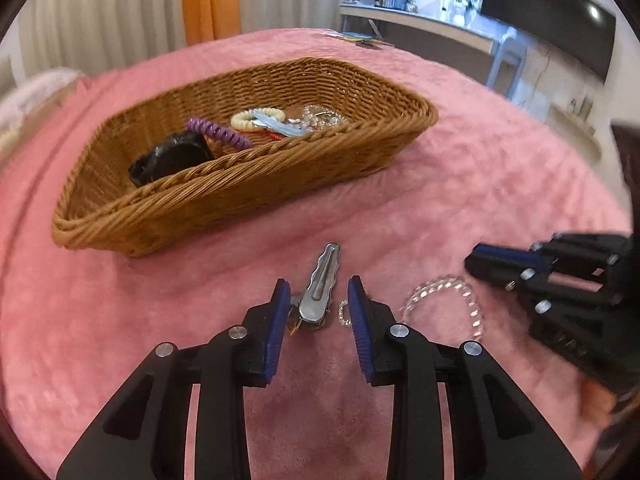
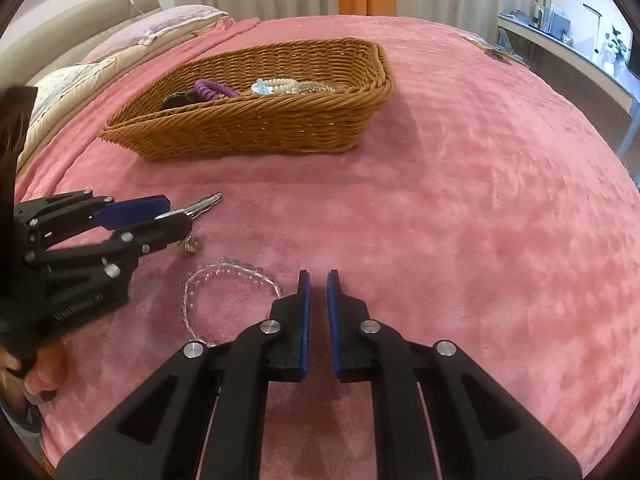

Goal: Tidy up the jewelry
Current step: 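Grasp the silver hair clip with the left tool while the right tool grasps the clear bead bracelet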

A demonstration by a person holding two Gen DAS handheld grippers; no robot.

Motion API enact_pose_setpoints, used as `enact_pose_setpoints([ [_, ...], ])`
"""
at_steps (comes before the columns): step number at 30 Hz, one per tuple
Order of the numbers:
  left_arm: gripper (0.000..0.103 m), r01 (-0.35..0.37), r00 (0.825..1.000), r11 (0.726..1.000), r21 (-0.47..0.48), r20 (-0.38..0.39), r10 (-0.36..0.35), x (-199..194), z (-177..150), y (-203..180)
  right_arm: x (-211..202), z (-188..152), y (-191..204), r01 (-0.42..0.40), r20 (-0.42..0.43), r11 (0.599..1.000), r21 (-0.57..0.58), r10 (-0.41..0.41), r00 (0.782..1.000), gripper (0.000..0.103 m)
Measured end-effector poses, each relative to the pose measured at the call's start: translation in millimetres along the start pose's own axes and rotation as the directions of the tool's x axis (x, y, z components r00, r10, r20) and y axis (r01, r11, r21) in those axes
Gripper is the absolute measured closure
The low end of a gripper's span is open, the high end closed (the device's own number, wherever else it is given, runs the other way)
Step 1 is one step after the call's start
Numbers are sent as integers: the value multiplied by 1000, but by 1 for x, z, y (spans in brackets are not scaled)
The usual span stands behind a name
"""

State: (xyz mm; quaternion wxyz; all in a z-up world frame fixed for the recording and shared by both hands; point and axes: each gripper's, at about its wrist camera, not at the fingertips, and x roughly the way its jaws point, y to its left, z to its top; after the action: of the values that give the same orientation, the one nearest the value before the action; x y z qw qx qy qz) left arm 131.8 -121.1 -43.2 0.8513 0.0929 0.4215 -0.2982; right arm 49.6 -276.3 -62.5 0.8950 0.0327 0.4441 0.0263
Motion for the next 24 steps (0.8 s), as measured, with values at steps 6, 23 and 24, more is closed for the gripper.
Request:
enact_pose_setpoints([
  [6, 74, 88, 993, 995, -54, -75, -92, 14, 11, 13, -8, -1, -3, -66, 29, 998, 19, 65, 997, 96],
  [23, 87, 40, 995, 989, -139, 99, -26, -48, -10, 18, -6, -1, 6, -131, 6, 991, -27, 131, 991, 94],
  [24, 87, 44, 994, 986, -162, 108, -27, -55, -16, 23, -5, -1, 6, -133, -1, 991, -28, 133, 991, 90],
])
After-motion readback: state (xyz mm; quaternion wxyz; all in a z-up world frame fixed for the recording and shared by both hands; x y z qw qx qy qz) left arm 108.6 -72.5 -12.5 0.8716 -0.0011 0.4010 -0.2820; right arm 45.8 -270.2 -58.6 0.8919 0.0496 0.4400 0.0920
